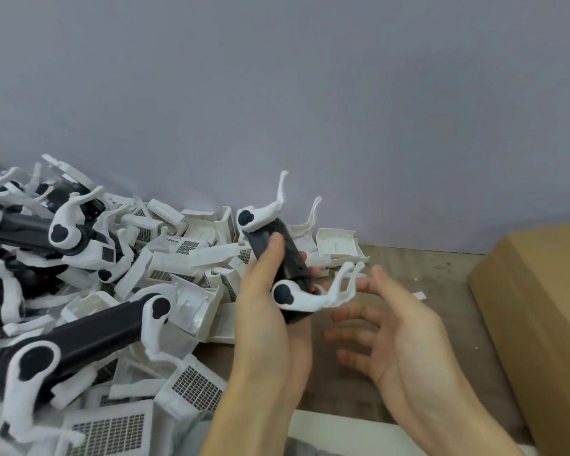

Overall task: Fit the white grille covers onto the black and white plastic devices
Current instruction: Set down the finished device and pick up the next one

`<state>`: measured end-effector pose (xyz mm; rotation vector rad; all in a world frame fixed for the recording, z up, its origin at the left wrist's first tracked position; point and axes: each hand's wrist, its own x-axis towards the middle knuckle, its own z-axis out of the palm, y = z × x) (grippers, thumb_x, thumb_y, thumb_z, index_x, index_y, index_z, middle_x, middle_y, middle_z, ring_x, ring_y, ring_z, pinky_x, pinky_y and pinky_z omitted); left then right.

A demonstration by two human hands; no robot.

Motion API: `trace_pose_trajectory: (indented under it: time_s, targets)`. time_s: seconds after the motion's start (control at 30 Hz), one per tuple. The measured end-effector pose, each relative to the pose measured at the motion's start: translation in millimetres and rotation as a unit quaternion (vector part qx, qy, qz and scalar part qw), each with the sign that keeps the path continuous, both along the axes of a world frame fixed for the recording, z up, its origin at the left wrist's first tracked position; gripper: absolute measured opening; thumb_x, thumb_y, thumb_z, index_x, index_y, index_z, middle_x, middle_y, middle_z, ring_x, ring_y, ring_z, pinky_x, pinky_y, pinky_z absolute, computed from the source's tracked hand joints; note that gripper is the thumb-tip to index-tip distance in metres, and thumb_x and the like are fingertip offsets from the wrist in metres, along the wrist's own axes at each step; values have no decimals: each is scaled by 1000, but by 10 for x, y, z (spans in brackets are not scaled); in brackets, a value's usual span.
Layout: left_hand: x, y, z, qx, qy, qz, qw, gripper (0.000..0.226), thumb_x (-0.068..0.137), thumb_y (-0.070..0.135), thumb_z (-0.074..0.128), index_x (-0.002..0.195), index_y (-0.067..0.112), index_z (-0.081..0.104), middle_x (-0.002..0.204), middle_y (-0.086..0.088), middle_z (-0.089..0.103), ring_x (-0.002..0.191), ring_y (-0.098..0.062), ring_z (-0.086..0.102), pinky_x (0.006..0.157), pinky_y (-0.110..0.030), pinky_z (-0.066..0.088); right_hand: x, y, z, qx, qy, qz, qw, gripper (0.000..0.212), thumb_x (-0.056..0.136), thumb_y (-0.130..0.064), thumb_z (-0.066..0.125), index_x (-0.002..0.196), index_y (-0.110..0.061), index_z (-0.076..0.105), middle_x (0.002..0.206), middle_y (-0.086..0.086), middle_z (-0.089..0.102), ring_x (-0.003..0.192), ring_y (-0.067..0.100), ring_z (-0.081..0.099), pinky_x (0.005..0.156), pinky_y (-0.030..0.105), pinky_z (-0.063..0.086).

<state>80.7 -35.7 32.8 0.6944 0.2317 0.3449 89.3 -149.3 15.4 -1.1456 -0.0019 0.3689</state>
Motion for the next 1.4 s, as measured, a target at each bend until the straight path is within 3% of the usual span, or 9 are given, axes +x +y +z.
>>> trace_pose_trajectory:
  time_s: [0.13,0.2,0.27,0.33,0.43,0.5,0.73,1.07,1.4]
  targets:
    - [-32,24,-15,45,22,-52,997,42,78,46,57,93,12,77,86,-10,75,72,-26,71,55,-30,53,-18,31,58,27,-49,77,995,38,81,-52,65,93,-17,77,84,17,68,66,26,63,55,32,47]
    - [-24,15,-27,83,32,-41,995,49,82,44,53,109,8,71,99,-15,76,83,-34,71,62,-36,57,-14,16,60,39,-89,105,990,46,80,-60,63,99,-20,77,90,17,71,71,25,64,59,31,48]
    - [-37,19,-12,83,29,-40,995,48,89,40,52,122,7,61,99,-14,76,78,-31,72,54,-32,57,-14,22,46,34,-122,130,983,53,73,-65,69,106,-24,75,97,14,72,75,24,65,62,30,49]
    - [-43,21,-10,88,25,-59,994,43,90,41,52,124,15,60,103,-11,76,70,-28,70,45,-27,51,-16,62,26,6,-130,114,985,43,71,-55,73,103,-26,76,96,12,74,74,22,67,63,30,51]
    - [-38,-6,-24,123,21,-79,989,46,81,44,55,122,24,61,110,-13,74,73,-33,67,44,-26,46,5,112,-43,-64,-127,46,989,18,89,-37,67,103,-28,75,94,11,77,80,24,73,74,40,54]
    - [-20,-17,-41,134,16,-82,988,41,80,43,56,118,28,65,108,-14,75,79,-34,70,48,-30,51,13,120,-62,-72,-116,29,990,15,97,-27,62,105,-31,74,97,9,77,89,24,75,78,42,56]
    - [5,-3,-91,151,0,-69,986,37,83,40,55,116,26,66,105,-17,74,80,-33,71,58,-36,56,42,105,-57,-6,-101,42,994,26,78,-23,58,94,-24,78,91,17,75,76,26,71,64,31,56]
    - [11,5,-105,174,14,-71,982,41,84,39,55,123,26,62,104,-19,73,75,-33,69,46,-30,49,41,101,-68,-61,-141,59,986,31,77,-20,50,92,-28,76,87,9,77,78,20,73,68,27,56]
    - [16,-14,-90,176,13,-71,982,45,81,41,57,122,24,63,105,-23,71,67,-30,66,36,-23,42,37,157,-61,-84,-115,33,989,28,75,-28,52,91,-34,75,83,11,76,71,24,72,68,37,58]
